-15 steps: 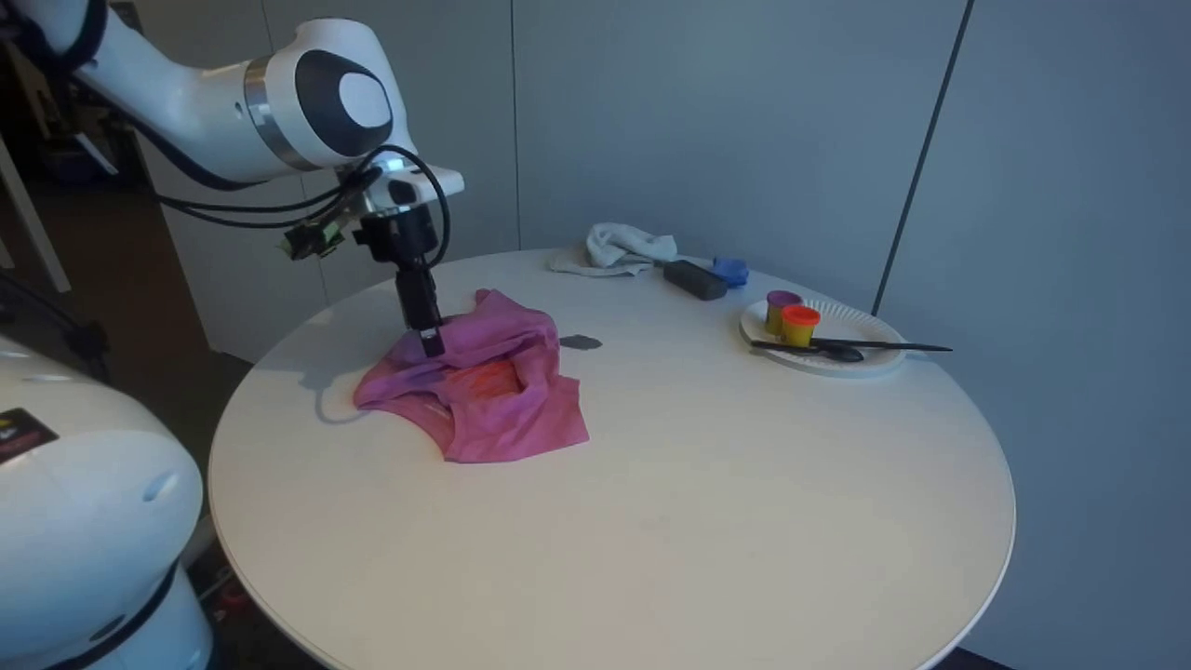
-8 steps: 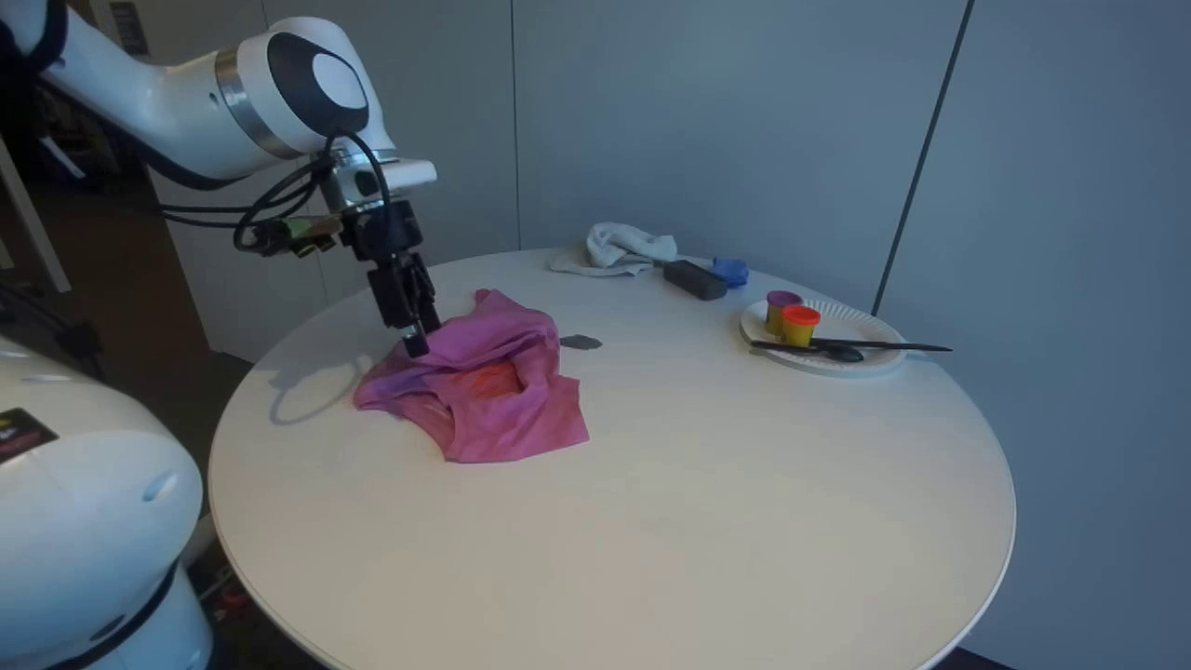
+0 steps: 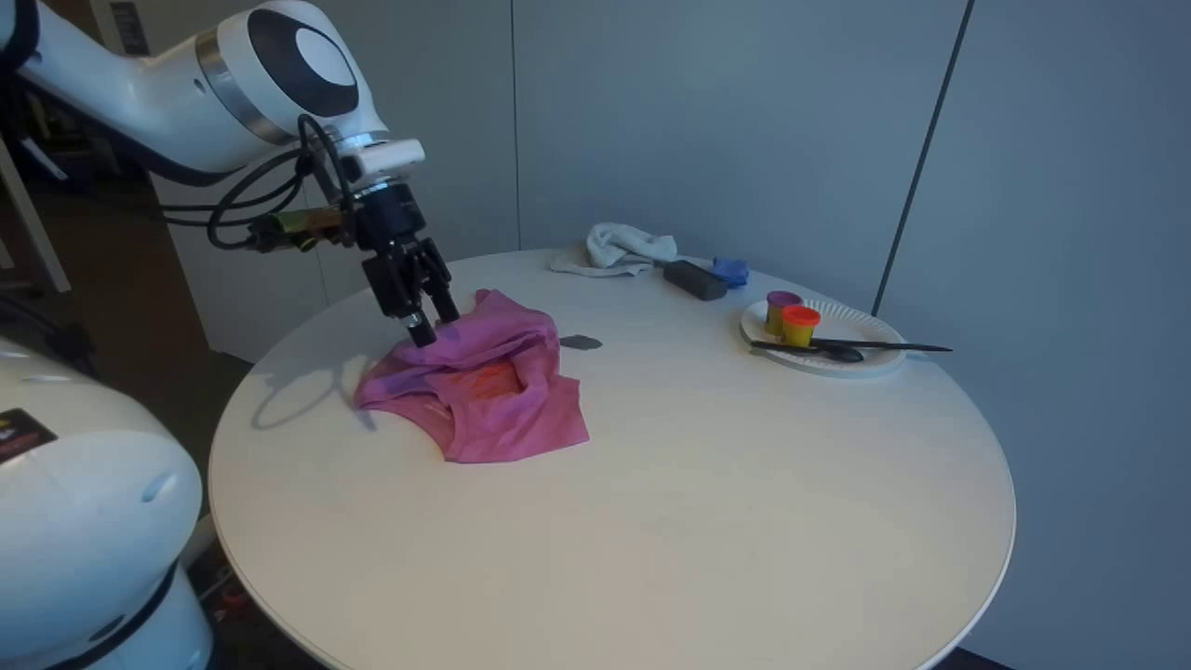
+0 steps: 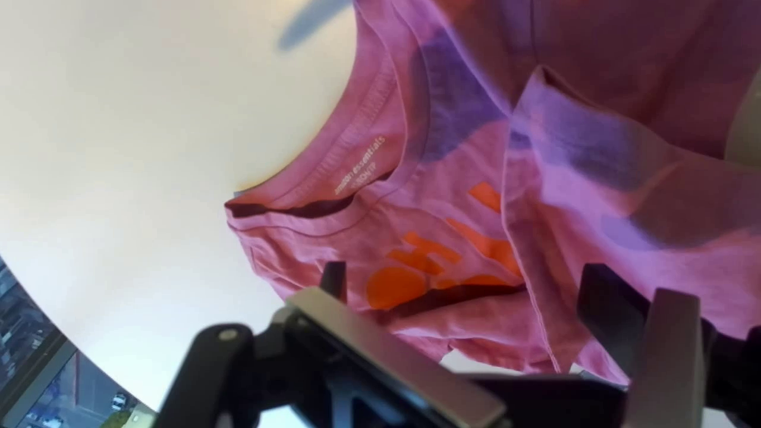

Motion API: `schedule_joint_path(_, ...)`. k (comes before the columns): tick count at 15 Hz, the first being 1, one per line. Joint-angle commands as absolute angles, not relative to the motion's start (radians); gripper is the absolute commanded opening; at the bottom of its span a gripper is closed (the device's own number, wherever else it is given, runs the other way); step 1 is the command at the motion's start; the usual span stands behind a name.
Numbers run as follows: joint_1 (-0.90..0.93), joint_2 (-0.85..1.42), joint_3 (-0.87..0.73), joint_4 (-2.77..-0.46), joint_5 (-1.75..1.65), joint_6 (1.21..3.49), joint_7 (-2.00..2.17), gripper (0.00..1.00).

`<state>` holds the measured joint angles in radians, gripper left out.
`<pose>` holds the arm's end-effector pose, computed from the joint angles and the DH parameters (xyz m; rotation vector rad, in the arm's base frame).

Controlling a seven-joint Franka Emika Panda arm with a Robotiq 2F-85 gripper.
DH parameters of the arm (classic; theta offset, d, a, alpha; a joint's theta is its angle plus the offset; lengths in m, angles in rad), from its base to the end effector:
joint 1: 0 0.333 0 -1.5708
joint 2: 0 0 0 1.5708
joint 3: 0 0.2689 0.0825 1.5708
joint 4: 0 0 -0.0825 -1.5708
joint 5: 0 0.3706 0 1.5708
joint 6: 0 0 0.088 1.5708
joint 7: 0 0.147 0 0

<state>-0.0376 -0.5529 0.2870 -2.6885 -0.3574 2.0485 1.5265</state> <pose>0.3629 0.0430 0.3253 2.2987 -1.4754 0.3783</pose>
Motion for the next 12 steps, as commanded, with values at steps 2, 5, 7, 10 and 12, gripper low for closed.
schedule_joint_path(2,-0.042,-0.511,0.249,-2.692,-0.367,2.147,1.539,1.0)
schedule_joint_path(5,-0.043,-0.467,0.212,-2.689,-0.346,2.257,1.516,1.0)
schedule_joint_path(7,-0.041,-0.435,0.195,-2.685,-0.331,2.308,1.504,1.0)
schedule_joint_path(10,-0.032,-0.4,0.172,-2.688,-0.274,2.363,1.484,1.0)
schedule_joint_path(12,-0.032,-0.385,0.167,-2.691,-0.246,2.39,1.473,1.0)
